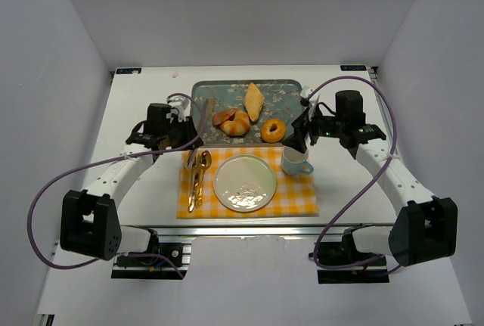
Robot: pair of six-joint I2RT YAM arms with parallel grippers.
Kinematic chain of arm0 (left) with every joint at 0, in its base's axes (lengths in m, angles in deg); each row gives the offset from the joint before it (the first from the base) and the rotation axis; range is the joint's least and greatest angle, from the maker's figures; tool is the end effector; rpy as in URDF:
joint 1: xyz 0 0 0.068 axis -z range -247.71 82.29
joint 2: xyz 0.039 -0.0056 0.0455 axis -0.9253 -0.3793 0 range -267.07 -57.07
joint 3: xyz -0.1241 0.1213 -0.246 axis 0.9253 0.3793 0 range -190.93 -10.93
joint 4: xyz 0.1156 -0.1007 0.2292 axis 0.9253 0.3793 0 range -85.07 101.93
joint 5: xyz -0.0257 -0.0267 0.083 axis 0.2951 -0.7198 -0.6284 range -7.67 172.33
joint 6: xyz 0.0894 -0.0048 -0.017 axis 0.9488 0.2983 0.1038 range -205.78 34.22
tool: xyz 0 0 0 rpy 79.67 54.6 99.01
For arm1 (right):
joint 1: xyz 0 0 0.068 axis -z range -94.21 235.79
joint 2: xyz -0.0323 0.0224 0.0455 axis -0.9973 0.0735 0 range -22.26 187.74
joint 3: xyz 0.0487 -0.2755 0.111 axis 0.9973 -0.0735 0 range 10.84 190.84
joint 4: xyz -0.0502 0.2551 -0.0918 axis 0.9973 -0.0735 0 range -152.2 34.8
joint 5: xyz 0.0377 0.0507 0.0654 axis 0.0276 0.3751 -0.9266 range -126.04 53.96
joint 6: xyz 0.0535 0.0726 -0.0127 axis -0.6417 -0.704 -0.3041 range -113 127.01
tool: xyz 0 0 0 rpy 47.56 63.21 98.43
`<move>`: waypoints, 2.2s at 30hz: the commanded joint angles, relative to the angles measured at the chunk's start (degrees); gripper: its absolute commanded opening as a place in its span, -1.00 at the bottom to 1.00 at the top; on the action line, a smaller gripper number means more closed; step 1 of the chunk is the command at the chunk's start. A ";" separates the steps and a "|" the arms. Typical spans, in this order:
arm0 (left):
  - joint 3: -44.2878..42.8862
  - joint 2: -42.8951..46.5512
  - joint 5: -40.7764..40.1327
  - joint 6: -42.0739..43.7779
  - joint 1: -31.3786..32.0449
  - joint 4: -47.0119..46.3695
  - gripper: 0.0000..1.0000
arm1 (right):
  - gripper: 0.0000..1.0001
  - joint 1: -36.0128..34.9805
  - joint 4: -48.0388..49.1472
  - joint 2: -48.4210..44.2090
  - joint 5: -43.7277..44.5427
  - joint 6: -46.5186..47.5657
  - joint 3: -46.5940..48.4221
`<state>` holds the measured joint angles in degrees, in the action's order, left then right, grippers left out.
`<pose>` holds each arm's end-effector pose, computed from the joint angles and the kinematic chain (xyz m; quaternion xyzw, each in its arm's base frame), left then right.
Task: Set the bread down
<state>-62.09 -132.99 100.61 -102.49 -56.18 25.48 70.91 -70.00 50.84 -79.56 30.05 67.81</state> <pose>0.3051 -0.0883 0.2356 0.0190 0.9150 -0.2340 0.3281 0.2907 0.1353 0.3108 -0.4354 0.7048 0.2892 0.4796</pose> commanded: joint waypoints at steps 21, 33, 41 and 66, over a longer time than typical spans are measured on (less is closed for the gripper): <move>-16.70 -9.07 -9.84 5.81 13.26 4.67 0.01 | 0.66 1.95 2.50 -4.37 -1.21 -0.81 -3.53; -17.22 -9.86 -7.56 8.01 13.34 4.76 0.06 | 0.66 2.13 3.30 -4.11 -1.56 -1.34 -3.88; -20.64 -13.90 -6.33 10.99 13.34 8.44 0.09 | 0.66 2.13 3.56 -4.02 -1.56 -1.34 -3.88; -26.45 -17.51 -3.96 13.72 13.34 13.45 0.21 | 0.66 2.39 4.26 -4.46 -1.74 -1.69 -5.47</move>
<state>-85.58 -151.88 94.30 -89.59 -43.11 38.47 72.95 -67.45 47.74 -79.96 28.79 62.50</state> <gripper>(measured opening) 0.604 0.830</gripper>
